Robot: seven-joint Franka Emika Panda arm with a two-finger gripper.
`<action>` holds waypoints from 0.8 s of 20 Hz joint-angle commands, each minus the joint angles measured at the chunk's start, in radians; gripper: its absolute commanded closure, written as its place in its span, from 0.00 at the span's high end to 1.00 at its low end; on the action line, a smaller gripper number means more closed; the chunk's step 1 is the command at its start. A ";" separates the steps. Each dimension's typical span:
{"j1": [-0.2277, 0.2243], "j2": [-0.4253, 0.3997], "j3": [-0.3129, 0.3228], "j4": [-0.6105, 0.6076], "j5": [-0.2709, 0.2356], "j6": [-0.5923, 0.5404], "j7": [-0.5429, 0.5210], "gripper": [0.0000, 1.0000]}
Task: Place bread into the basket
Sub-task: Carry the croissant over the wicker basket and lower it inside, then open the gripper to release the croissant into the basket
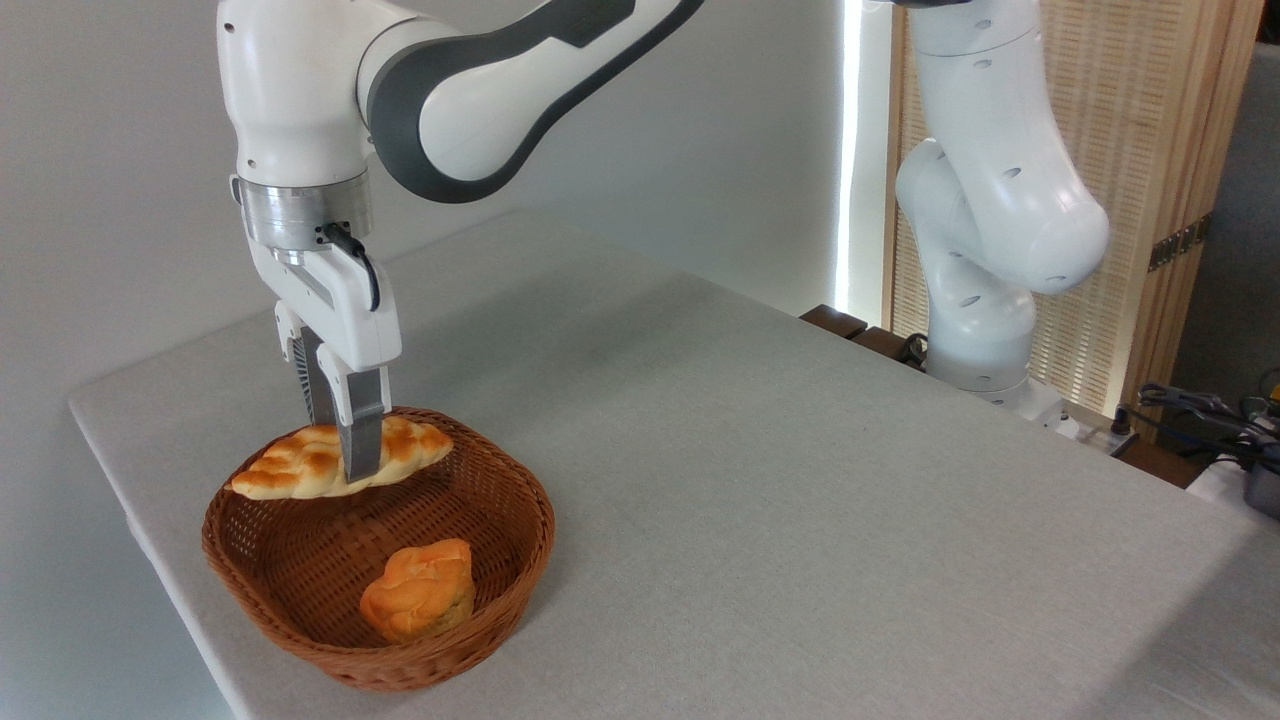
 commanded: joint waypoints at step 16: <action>0.016 -0.060 0.032 0.062 0.013 -0.128 -0.009 1.00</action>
